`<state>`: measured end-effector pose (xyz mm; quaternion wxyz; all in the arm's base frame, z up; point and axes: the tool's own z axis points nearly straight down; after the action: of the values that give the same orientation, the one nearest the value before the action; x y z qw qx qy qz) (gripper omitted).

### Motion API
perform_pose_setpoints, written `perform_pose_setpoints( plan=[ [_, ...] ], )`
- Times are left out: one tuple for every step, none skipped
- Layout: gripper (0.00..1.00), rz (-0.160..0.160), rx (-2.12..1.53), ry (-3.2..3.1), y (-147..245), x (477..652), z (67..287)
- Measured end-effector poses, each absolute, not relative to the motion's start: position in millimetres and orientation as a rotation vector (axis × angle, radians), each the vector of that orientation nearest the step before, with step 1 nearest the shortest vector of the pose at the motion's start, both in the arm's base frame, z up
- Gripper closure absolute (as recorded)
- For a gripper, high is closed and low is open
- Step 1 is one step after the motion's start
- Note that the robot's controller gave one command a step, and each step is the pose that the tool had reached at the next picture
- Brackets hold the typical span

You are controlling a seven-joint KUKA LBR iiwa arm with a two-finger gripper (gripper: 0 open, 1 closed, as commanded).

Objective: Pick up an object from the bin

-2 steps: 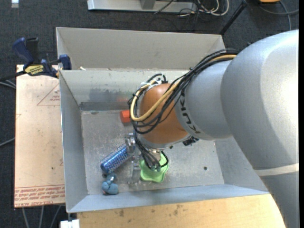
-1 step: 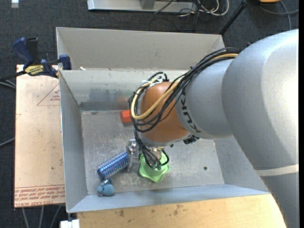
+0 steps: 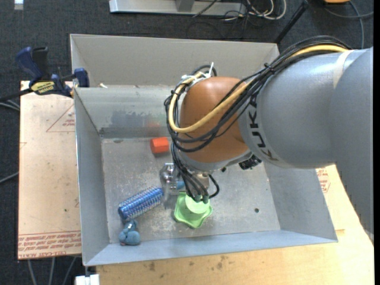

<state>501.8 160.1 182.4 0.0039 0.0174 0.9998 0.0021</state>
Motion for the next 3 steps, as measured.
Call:
perform_pose_setpoints(
  plan=[
    [1.00,0.007,0.029,3.131,177.3,509.4,296.5],
    [0.00,0.002,0.031,3.139,176.5,508.1,291.7],
    [0.00,0.004,-0.606,3.077,161.0,511.4,82.6]
  ],
)
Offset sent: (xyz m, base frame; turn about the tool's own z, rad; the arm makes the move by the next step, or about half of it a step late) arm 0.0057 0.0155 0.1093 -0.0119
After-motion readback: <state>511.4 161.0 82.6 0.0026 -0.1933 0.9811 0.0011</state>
